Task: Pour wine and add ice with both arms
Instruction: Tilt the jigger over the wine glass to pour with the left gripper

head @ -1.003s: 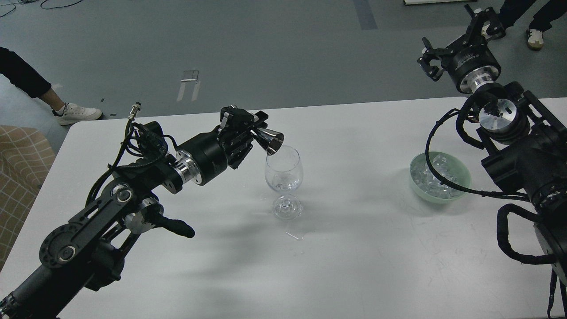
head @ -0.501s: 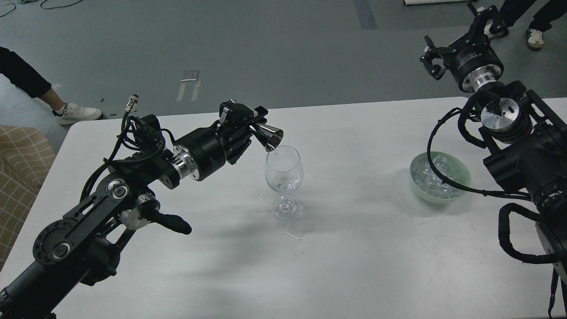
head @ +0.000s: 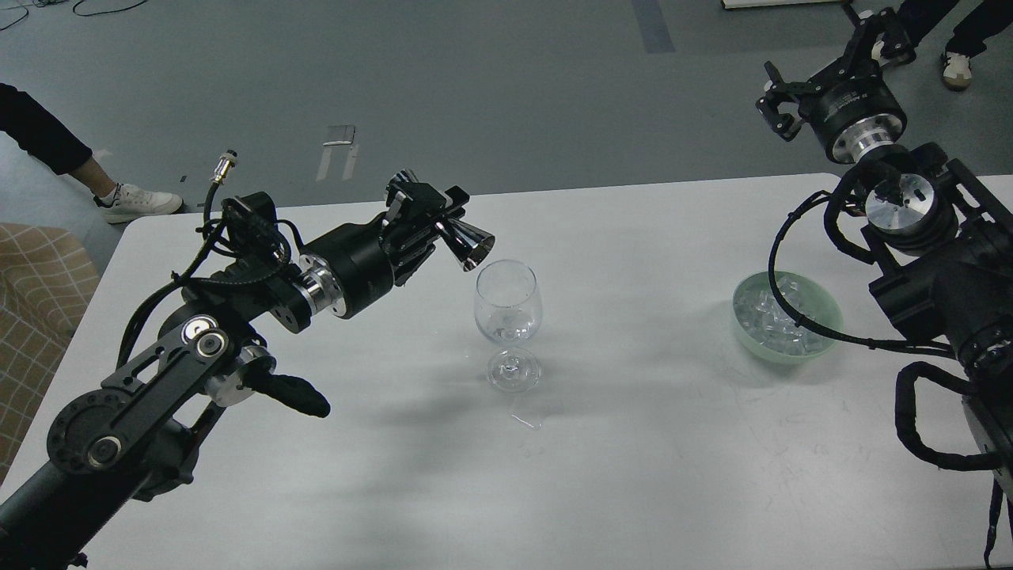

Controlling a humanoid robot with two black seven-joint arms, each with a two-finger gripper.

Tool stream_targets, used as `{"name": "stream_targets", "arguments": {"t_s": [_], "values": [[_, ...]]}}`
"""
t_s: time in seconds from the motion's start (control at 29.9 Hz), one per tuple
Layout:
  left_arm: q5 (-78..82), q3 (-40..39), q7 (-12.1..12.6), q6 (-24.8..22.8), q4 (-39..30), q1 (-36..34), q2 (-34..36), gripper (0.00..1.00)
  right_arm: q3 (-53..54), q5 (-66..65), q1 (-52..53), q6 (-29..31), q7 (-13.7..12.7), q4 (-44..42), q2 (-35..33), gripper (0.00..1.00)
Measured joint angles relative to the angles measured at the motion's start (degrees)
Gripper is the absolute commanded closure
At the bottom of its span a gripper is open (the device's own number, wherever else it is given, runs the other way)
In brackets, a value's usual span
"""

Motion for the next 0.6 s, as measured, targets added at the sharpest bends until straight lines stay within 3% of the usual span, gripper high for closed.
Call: {"name": "stream_targets", "arguments": {"t_s": [0.6], "values": [[0.2,-0.1,1.7,0.0,-2.9,-0.8,0.1,1.0,0.0,0.0,-0.1,0.0,0.0,0.4,-0.1,0.0]]}}
